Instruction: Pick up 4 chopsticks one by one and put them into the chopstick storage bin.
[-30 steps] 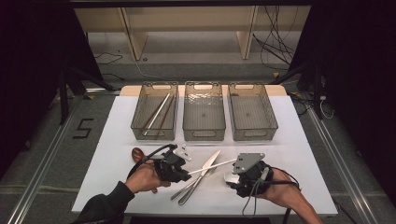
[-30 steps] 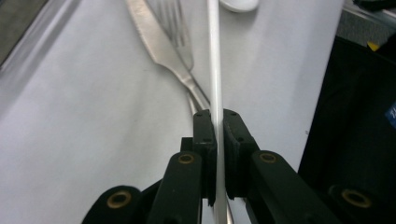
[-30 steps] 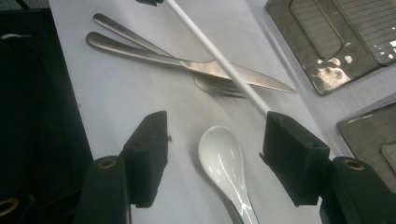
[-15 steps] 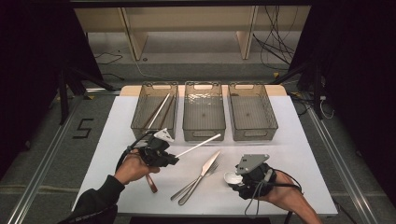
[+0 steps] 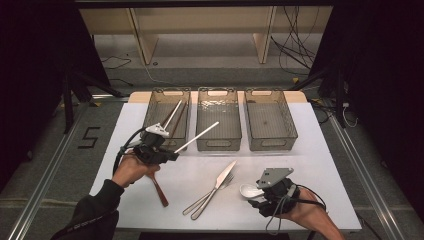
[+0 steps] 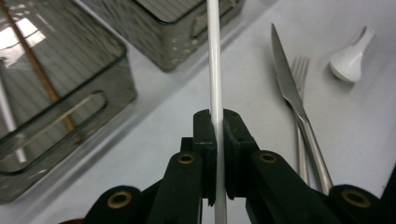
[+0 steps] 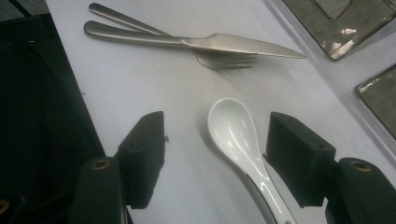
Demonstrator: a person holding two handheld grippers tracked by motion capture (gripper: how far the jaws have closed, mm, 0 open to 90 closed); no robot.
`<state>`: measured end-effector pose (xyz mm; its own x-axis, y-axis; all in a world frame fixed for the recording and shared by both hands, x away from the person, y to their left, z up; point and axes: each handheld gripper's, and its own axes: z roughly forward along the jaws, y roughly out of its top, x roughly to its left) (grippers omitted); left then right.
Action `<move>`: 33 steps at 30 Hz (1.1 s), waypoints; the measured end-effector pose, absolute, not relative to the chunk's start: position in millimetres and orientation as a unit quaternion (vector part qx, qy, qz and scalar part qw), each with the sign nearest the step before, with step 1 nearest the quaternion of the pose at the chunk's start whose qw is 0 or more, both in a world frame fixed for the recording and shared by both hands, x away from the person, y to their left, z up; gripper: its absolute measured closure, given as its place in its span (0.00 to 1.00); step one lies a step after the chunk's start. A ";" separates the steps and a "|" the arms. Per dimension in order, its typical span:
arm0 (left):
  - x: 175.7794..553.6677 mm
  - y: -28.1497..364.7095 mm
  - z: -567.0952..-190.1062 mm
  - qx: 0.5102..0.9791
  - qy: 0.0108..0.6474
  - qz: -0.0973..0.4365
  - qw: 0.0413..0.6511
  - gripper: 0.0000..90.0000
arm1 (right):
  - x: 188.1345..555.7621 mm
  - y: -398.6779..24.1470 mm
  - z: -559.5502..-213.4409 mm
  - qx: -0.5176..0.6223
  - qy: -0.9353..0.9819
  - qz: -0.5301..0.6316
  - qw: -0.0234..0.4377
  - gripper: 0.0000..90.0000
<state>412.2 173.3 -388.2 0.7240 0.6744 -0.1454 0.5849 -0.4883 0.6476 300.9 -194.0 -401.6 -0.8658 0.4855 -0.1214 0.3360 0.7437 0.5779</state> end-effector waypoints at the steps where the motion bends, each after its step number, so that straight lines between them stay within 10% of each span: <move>1: 414.6 176.6 -387.5 0.857 0.372 0.068 0.350 0.94 | 300.9 -194.3 -402.1 0.222 0.924 0.281 0.133 0.42; 33: 515.9 213.5 -389.3 0.779 0.524 0.120 0.322 0.94 | 298.0 -194.8 -405.3 0.233 0.920 0.289 0.125 0.34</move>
